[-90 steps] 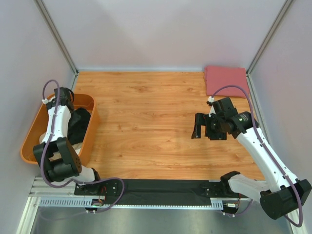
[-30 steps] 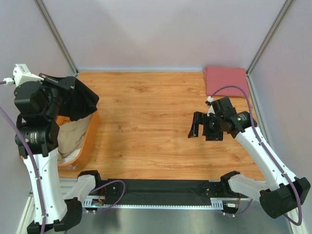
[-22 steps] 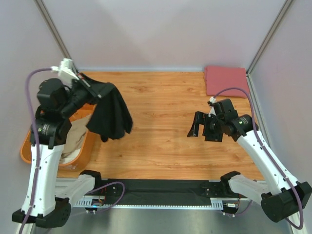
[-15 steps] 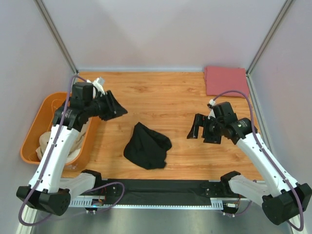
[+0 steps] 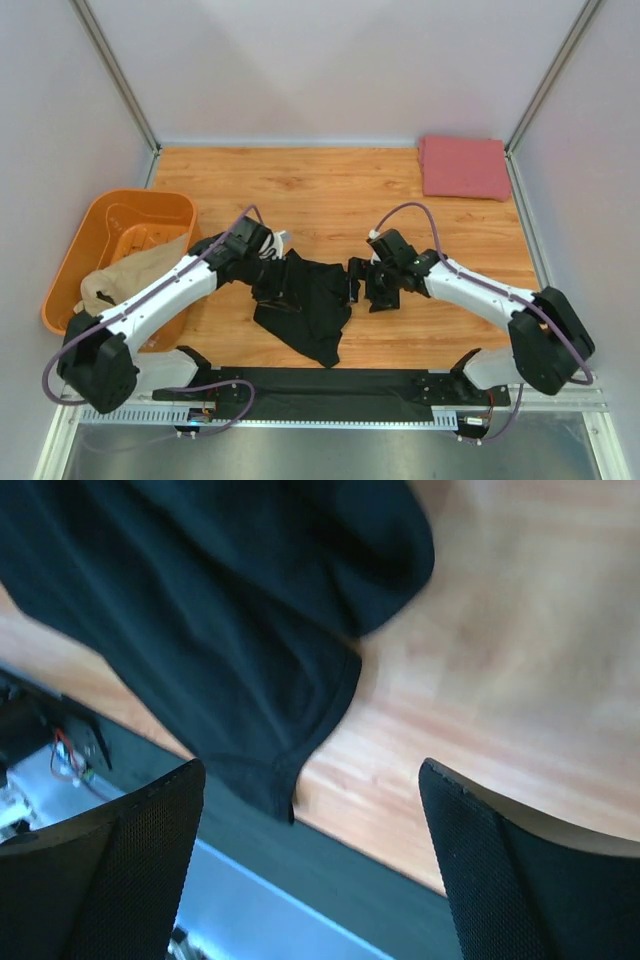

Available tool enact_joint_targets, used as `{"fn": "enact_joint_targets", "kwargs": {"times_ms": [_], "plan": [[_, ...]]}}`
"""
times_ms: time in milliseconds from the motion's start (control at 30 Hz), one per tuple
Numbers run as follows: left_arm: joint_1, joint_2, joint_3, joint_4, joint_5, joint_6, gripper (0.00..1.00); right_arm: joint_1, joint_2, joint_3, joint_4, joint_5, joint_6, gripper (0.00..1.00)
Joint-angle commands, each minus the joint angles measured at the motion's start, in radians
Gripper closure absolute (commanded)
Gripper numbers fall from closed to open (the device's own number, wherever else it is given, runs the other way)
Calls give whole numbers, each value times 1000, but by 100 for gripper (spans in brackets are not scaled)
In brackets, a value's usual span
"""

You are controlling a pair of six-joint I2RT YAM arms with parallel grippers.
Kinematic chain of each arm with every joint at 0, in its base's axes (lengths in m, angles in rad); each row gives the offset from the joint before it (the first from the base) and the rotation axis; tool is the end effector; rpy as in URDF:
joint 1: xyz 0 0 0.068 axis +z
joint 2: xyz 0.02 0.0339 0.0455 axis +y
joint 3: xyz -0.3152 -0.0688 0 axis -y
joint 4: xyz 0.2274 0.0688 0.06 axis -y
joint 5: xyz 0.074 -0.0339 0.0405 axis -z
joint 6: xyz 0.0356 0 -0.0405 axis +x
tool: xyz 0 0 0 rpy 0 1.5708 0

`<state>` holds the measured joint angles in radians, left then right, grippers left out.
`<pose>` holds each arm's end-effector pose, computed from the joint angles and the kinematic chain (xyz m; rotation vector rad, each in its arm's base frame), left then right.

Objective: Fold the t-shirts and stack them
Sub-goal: Flatten the tshirt out

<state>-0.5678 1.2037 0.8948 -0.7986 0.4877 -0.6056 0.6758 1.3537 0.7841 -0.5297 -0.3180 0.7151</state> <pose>0.1503 -0.1156 0.3014 0.1140 2.8695 -0.9684 0.1685 0.1494 0.2531 -0.0542 2.8759 0.7963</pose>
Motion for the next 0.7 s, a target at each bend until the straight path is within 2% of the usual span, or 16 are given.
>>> {"fn": "enact_joint_targets", "kwargs": {"times_ms": [0,67,200,267,333,433,533,633,667], "plan": [[-61,65,0,205,-26,-103,57,1,63,108,108,100,-9,11],[-69,146,-19,248,-60,-160,59,-8,136,171,106,102,-86,15],[-95,290,-43,288,-52,-232,61,-41,246,302,37,71,-222,30],[-135,318,-46,341,-55,-267,60,-48,286,339,13,66,-282,33],[-162,373,-22,326,-72,-276,58,-48,320,388,-10,59,-310,33],[-176,410,-5,279,-116,-290,57,-47,369,412,-27,59,-330,33],[-181,412,-48,341,-94,-315,55,-48,401,415,-9,43,-333,34],[-182,457,-50,364,-55,-318,56,-48,429,440,-25,63,-342,41],[-182,480,-50,366,-48,-322,60,-48,444,451,-33,62,-344,47]]}}
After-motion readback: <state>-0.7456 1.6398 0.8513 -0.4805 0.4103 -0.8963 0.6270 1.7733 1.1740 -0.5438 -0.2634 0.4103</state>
